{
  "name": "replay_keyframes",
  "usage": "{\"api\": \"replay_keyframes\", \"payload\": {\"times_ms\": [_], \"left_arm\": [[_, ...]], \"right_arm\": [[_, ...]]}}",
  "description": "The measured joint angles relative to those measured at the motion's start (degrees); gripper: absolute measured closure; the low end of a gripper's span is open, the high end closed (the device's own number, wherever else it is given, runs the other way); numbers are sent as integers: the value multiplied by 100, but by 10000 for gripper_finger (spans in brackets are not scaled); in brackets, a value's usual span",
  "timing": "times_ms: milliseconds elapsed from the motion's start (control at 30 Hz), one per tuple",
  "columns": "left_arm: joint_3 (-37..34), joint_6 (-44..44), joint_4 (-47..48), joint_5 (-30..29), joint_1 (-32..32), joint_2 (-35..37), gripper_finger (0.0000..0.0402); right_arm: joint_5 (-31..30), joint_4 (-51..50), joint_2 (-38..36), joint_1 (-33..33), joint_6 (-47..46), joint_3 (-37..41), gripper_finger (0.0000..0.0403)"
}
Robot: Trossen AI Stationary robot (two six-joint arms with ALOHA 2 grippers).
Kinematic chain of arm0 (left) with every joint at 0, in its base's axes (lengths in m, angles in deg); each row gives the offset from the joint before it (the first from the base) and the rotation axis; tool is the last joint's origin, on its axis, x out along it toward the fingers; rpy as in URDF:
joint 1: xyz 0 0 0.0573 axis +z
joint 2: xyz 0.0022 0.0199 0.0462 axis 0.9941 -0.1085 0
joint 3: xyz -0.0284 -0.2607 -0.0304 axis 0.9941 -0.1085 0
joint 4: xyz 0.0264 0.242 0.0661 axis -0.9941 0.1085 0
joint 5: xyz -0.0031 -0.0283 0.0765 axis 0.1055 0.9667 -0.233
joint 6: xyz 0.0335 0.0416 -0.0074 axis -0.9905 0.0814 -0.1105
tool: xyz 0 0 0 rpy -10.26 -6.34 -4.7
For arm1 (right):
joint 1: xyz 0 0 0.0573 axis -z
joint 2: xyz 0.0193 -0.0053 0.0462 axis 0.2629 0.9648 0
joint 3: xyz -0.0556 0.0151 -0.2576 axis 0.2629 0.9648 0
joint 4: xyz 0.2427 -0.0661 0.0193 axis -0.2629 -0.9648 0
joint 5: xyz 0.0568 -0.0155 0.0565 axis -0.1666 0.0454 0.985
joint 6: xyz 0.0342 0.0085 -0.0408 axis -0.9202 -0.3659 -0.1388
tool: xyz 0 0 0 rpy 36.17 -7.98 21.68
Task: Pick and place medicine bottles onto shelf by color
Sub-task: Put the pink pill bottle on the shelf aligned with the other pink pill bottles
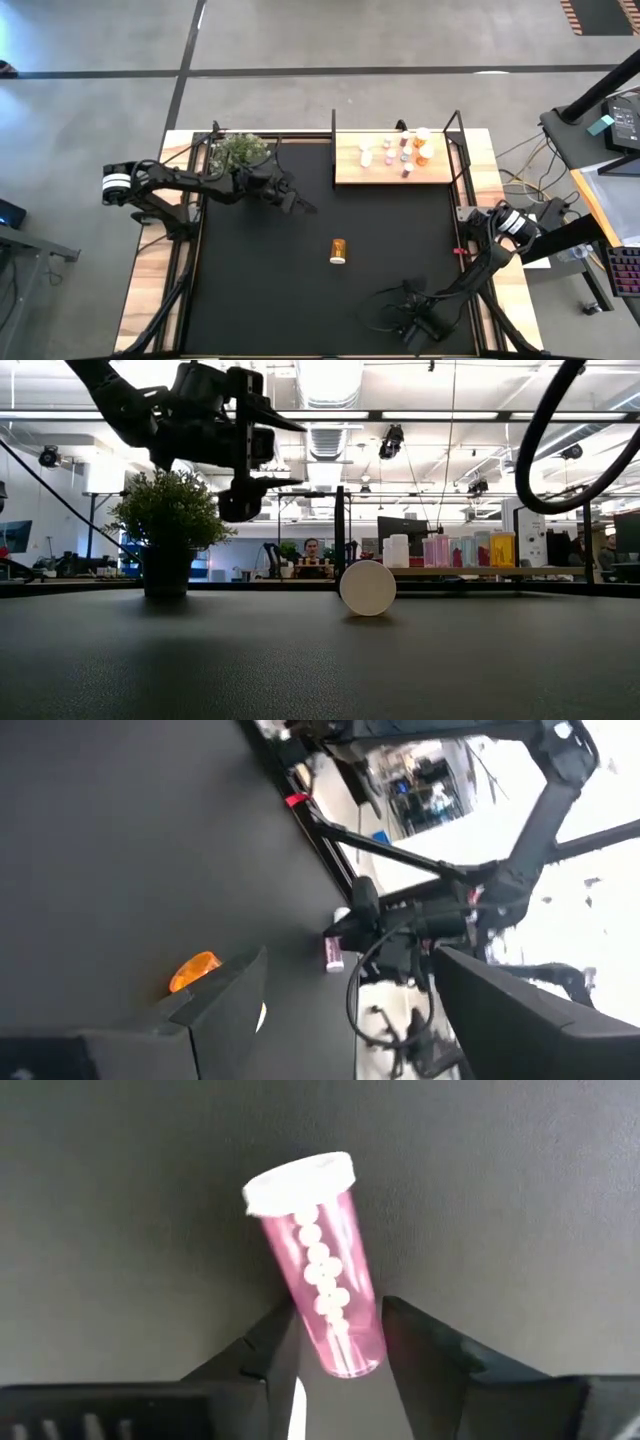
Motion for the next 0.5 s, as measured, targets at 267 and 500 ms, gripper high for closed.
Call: {"api": "replay_keyframes", "payload": {"times_ms": [267, 500], "left_arm": [[0, 161, 14, -11, -26, -249, 130], [0, 121, -221, 329, -44, -311, 130]], "right_arm": [[-13, 62, -56, 20, -668, 0, 312], [-1007, 90, -615, 22, -1523, 3, 312]]}}
